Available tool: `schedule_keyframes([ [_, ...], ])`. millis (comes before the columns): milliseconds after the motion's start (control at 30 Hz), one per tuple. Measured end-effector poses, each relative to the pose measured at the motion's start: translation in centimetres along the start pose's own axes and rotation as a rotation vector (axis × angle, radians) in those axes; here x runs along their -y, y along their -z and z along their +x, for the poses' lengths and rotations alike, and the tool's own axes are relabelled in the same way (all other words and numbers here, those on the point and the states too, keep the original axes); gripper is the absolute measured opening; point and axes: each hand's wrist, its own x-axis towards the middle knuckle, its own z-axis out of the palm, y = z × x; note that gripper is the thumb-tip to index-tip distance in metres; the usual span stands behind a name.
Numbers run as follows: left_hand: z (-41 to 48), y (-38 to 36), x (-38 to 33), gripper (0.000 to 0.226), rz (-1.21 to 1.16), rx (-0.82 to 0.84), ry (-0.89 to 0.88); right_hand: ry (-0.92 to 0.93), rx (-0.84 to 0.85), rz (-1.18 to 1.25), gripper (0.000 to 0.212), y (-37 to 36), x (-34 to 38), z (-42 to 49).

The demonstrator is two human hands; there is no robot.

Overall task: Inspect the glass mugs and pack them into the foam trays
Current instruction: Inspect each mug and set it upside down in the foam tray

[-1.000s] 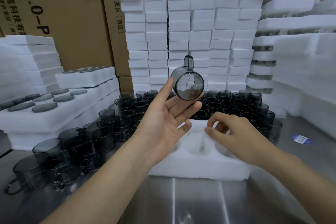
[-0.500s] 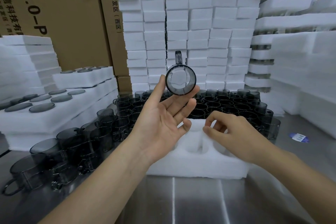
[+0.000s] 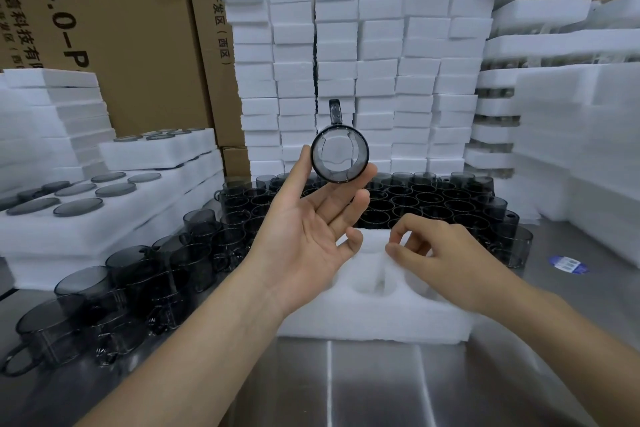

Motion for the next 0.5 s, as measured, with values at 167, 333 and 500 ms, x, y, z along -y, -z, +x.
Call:
schedule_keyframes([
  [167,-0.04,0.04,-0.14,0.055,0.001,0.004,-0.013,-0.007,0.009,-0.004,0.012,0.13,0.26,-0.08],
  [333,0.05,-0.10,-0.27,0.055,0.128,-0.060,-0.063,0.026,-0.049,-0.027,0.012,0.29,0.46,-0.31],
  [500,0.02,-0.08,0.24,0.047,0.487,-0.184,-0.213,0.186,-0.366,-0.003,0.032,0.36,0.57,-0.32],
])
